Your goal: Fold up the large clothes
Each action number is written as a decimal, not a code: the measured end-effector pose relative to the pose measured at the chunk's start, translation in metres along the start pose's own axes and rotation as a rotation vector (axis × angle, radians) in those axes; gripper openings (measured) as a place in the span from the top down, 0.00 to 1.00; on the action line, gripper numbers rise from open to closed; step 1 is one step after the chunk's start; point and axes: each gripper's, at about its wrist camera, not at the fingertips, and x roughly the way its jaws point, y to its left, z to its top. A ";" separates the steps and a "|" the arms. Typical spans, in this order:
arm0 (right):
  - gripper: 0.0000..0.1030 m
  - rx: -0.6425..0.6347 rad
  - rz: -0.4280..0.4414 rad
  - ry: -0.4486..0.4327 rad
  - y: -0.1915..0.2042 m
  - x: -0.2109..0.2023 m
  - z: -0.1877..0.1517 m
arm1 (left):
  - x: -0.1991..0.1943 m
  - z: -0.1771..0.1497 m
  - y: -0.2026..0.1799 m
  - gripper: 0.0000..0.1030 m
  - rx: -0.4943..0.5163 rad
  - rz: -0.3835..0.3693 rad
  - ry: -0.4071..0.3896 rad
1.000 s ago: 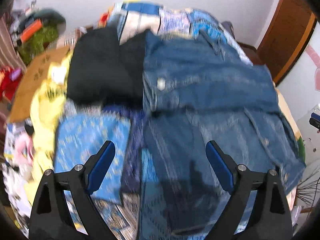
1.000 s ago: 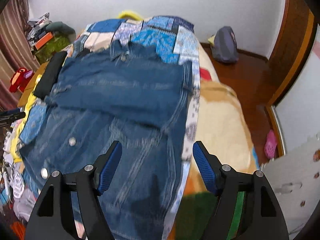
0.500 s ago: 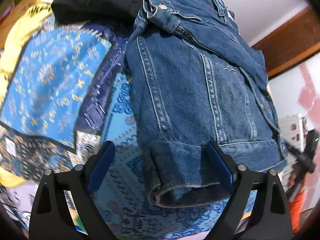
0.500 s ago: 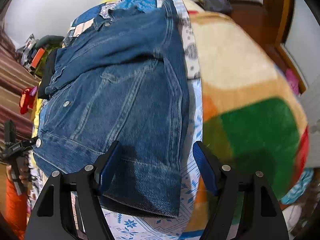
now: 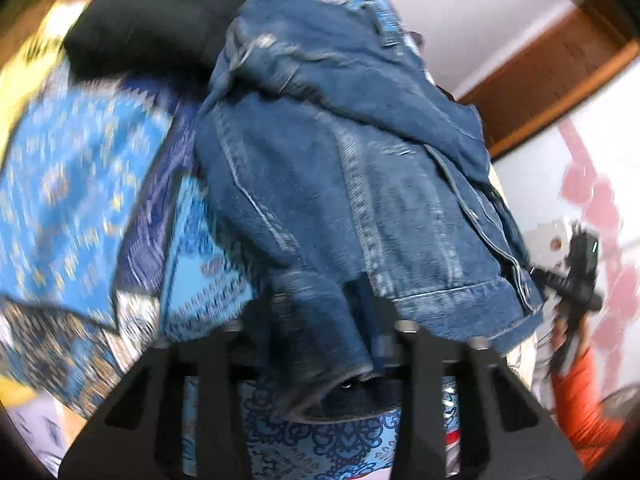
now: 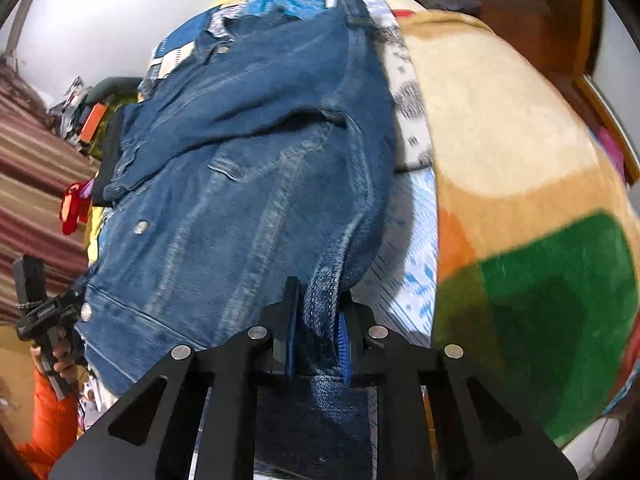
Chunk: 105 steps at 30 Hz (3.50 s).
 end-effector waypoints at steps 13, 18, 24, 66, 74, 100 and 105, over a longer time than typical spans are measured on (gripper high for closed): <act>0.88 -0.233 0.022 -0.234 0.074 -0.051 0.117 | -0.061 0.138 -0.028 0.87 0.029 -0.110 -0.236; 0.88 -0.194 -0.016 -0.313 0.068 -0.035 0.188 | -0.035 0.215 -0.014 0.87 -0.043 -0.055 -0.284; 0.88 -0.117 -0.087 -0.269 0.034 0.032 0.247 | 0.039 0.276 0.031 0.87 -0.130 0.034 -0.238; 0.60 -0.343 -0.107 -0.003 0.111 0.113 0.162 | 0.111 0.182 -0.042 0.45 0.346 0.406 -0.127; 0.60 -0.296 -0.193 -0.114 0.119 0.124 0.238 | 0.117 0.281 -0.006 0.48 0.124 0.385 -0.186; 0.59 -0.416 -0.164 -0.053 0.146 0.107 0.158 | 0.043 0.173 0.030 0.21 -0.117 0.324 -0.238; 0.48 -0.364 -0.157 -0.074 0.136 0.114 0.148 | 0.052 0.144 0.053 0.20 -0.247 0.250 -0.199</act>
